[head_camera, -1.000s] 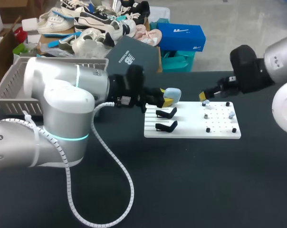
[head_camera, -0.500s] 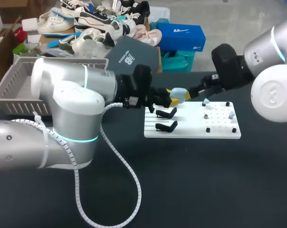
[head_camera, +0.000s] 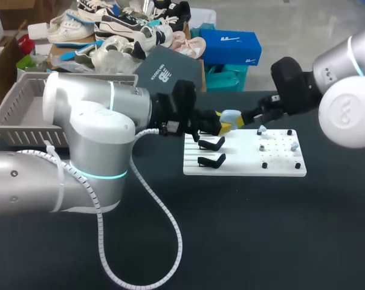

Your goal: Pick up each earbud case from the left stands, insert the matching earbuds, close the lid, and place the case in the box.

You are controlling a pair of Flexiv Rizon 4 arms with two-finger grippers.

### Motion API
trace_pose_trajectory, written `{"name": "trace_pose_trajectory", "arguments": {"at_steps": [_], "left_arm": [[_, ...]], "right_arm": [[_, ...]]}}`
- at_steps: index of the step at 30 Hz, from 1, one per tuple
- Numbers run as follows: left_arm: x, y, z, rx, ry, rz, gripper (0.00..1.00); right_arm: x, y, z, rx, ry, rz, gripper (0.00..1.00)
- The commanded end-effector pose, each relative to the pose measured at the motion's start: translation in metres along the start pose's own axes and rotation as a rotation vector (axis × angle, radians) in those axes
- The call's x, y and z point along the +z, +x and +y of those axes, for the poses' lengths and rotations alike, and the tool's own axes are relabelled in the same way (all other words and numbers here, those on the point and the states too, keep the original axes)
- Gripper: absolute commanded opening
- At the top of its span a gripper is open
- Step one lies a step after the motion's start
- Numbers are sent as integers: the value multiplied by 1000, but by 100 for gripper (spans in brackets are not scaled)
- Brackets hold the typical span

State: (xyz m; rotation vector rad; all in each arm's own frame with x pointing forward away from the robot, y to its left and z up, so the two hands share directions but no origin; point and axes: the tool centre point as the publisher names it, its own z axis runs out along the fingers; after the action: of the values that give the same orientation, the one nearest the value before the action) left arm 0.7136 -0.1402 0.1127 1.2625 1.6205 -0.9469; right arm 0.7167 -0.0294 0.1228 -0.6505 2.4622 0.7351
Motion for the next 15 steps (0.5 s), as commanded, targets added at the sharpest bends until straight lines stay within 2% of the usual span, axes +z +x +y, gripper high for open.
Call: {"name": "trace_pose_trajectory", "arguments": {"at_steps": [1, 11, 15], "left_arm": [[-3, 2, -2, 3, 5, -3, 0], [-2, 8, -6, 22, 14, 12, 0], [-3, 13, -10, 58, 19, 12, 0]], "right_arm": [[0, -1, -3, -2, -11, 0, 100], [-5, -3, -1, -11, 1, -6, 100], [-10, -1, 0, -8, 15, -15, 100]]}}
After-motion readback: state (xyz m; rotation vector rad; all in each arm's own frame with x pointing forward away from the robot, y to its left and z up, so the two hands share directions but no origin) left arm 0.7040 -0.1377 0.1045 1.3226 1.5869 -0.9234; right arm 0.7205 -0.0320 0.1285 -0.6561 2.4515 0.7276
